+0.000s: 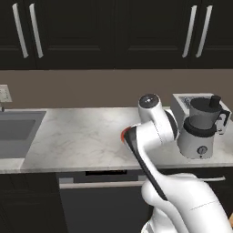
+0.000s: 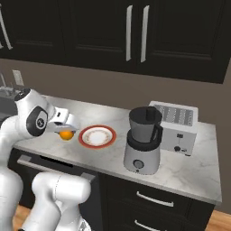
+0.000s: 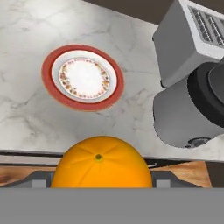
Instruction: Pick the mango and orange from the fridge and place them on the plate next to the blender to make a fruit smoothie.
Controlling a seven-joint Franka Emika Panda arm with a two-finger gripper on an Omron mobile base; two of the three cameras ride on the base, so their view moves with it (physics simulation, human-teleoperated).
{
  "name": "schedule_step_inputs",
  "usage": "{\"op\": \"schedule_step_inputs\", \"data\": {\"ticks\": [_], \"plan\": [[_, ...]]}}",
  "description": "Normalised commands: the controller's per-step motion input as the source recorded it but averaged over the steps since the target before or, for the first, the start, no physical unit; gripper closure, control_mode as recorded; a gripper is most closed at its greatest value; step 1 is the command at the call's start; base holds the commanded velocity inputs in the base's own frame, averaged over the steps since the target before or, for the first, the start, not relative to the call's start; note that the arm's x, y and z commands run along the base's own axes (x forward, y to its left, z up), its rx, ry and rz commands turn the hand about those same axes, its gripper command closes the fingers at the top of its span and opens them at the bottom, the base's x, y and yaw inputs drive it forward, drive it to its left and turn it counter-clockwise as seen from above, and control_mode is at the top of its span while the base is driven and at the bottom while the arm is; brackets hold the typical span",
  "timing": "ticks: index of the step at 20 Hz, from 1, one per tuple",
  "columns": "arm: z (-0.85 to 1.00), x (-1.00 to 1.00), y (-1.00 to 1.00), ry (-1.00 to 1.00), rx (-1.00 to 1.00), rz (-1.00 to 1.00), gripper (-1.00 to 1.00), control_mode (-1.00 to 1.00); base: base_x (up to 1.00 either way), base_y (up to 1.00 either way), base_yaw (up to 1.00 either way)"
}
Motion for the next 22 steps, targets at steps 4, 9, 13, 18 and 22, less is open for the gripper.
{"op": "schedule_step_inputs", "data": {"ticks": [4,9,13,18,22], "plan": [[-0.70,0.99,-0.14,0.21,-0.01,0.00,1.00,-1.00,0.00,0.00,0.00],[-0.67,0.97,-0.04,0.29,-0.02,0.00,1.00,-1.00,0.00,0.00,0.00],[-0.30,0.96,0.00,0.19,0.00,0.00,1.00,-1.00,0.00,0.00,0.00],[-0.13,0.81,0.00,0.10,0.00,0.00,1.00,-1.00,0.00,0.00,0.00],[-0.15,0.69,-0.01,0.01,0.00,0.00,1.00,-1.00,0.00,0.00,0.00]]}}
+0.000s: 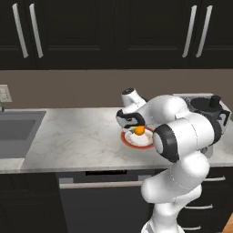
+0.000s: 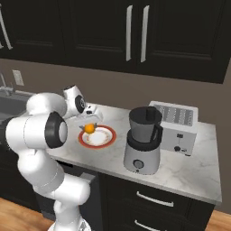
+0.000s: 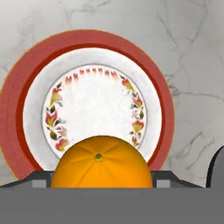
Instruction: Pick the mango and orange from the fridge and place them on the plate next to the blender to make a fruit smoothie.
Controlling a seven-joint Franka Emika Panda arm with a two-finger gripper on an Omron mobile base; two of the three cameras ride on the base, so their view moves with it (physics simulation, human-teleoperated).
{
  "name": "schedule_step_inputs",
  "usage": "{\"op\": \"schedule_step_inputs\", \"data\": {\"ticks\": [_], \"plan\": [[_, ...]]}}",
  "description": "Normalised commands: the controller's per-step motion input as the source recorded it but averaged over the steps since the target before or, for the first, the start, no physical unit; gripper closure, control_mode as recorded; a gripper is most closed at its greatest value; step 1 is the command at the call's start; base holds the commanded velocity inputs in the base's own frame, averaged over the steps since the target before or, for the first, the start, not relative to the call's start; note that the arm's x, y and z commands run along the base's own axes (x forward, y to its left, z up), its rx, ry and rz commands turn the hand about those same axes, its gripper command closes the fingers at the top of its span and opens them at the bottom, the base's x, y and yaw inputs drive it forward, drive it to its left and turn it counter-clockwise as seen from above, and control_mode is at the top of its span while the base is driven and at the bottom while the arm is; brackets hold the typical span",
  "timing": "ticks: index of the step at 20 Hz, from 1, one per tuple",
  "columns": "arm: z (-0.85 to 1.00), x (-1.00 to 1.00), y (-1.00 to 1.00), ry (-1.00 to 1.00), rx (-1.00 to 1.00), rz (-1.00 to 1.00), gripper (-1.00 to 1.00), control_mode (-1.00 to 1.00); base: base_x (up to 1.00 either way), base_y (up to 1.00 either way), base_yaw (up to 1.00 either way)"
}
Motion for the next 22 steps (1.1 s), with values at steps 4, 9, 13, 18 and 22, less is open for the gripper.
{"op": "schedule_step_inputs", "data": {"ticks": [4,9,13,18,22], "plan": [[-0.56,0.34,-0.08,0.00,0.00,0.01,1.00,-1.00,0.00,0.00,0.00],[-0.70,0.08,-0.12,0.00,0.00,0.02,1.00,-1.00,0.00,0.00,0.00],[-0.46,0.17,-0.17,0.00,0.01,0.01,1.00,-1.00,0.00,0.00,0.00],[-0.12,0.28,-0.06,0.00,0.03,0.00,-1.00,-1.00,0.00,0.00,0.00],[0.00,-0.01,-0.25,-0.02,0.06,0.00,-1.00,-1.00,0.00,0.00,0.00]]}}
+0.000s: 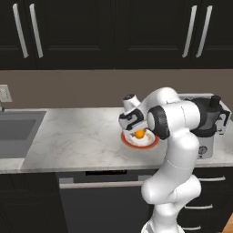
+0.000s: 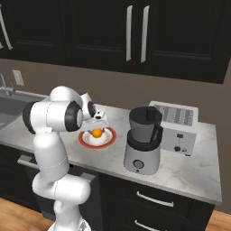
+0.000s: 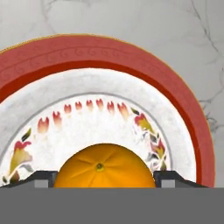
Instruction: Pick the mango and orange from the fridge and place them on the plate next to the blender to make a fruit smoothie.
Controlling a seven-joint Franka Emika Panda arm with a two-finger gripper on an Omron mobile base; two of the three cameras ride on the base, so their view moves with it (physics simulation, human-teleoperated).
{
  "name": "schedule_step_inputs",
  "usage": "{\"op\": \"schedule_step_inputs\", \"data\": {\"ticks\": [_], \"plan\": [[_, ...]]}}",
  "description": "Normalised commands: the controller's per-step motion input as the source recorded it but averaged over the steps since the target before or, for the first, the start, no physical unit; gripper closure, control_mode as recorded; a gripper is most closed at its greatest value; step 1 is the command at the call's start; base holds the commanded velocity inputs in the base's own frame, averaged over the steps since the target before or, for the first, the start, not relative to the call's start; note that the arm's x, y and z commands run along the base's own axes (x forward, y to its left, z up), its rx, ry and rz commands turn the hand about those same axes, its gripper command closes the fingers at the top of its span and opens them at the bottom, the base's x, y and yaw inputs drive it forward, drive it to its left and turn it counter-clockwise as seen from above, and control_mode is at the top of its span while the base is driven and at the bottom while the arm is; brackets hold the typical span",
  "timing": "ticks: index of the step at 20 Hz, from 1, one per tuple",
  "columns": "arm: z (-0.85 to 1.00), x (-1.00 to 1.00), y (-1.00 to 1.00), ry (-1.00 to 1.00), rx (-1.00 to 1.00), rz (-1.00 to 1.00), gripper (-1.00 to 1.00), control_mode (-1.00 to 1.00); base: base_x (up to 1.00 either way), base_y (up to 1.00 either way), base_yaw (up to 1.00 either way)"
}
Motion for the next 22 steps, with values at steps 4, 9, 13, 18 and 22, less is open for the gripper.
{"op": "schedule_step_inputs", "data": {"ticks": [4,9,13,18,22], "plan": [[0.06,-0.23,-0.28,-0.02,0.07,0.00,-1.00,-1.00,0.00,0.00,0.00],[0.48,-0.52,-0.10,-0.01,0.05,0.00,-1.00,-1.00,0.00,0.00,0.00],[0.65,-0.85,0.00,-0.06,0.01,-0.01,-1.00,-1.00,0.00,0.00,0.00],[0.54,-1.00,0.02,-0.11,0.00,0.00,-1.00,-1.00,0.00,0.00,0.00],[0.32,-1.00,0.01,-0.12,0.02,0.00,-1.00,-1.00,0.00,0.00,0.00]]}}
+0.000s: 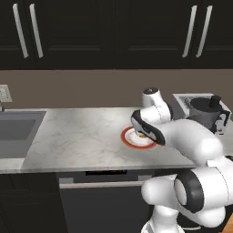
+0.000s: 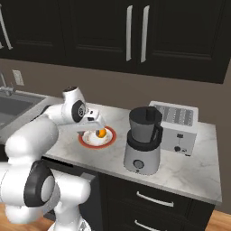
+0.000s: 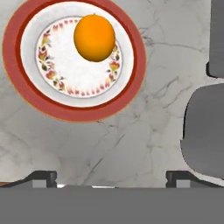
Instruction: Pick the mango and orange from the fridge and place them on the plate next to the blender to make a fruit smoothie.
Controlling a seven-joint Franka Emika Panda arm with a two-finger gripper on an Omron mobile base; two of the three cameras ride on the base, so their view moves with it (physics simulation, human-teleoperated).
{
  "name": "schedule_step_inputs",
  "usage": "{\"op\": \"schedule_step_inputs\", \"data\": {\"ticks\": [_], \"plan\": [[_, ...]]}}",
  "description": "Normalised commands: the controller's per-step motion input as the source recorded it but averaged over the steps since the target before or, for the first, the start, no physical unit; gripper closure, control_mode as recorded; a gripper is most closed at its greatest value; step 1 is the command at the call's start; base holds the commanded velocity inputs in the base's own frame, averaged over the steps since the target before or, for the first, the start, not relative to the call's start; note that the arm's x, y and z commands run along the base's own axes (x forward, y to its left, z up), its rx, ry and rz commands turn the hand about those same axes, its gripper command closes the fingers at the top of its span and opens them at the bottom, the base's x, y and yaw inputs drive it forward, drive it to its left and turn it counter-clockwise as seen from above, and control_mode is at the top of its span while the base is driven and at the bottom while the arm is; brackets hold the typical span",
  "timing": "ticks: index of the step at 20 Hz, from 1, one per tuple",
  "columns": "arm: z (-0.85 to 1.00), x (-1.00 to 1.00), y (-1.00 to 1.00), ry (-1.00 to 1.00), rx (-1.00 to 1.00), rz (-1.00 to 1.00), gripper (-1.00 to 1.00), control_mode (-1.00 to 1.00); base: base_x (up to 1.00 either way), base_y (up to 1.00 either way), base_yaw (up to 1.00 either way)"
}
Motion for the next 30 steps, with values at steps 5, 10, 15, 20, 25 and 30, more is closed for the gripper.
{"op": "schedule_step_inputs", "data": {"ticks": [5,10,15,20,25,30], "plan": [[0.13,-1.00,0.00,-0.08,0.03,0.00,-1.00,-1.00,0.00,0.00,0.00],[0.31,-0.93,0.00,0.00,0.01,0.00,-1.00,-1.00,0.00,0.00,0.00],[0.01,-0.56,0.03,-0.01,0.00,0.04,-1.00,-1.00,0.00,0.00,0.00],[-0.03,-0.04,0.04,0.00,-0.03,0.00,-1.00,-1.00,0.00,0.00,0.00],[-0.15,-0.09,0.25,0.00,-0.09,0.00,-1.00,-1.00,0.00,0.00,0.00],[0.00,0.00,0.00,0.00,0.00,0.00,-1.00,1.00,-0.92,-0.01,0.29]]}}
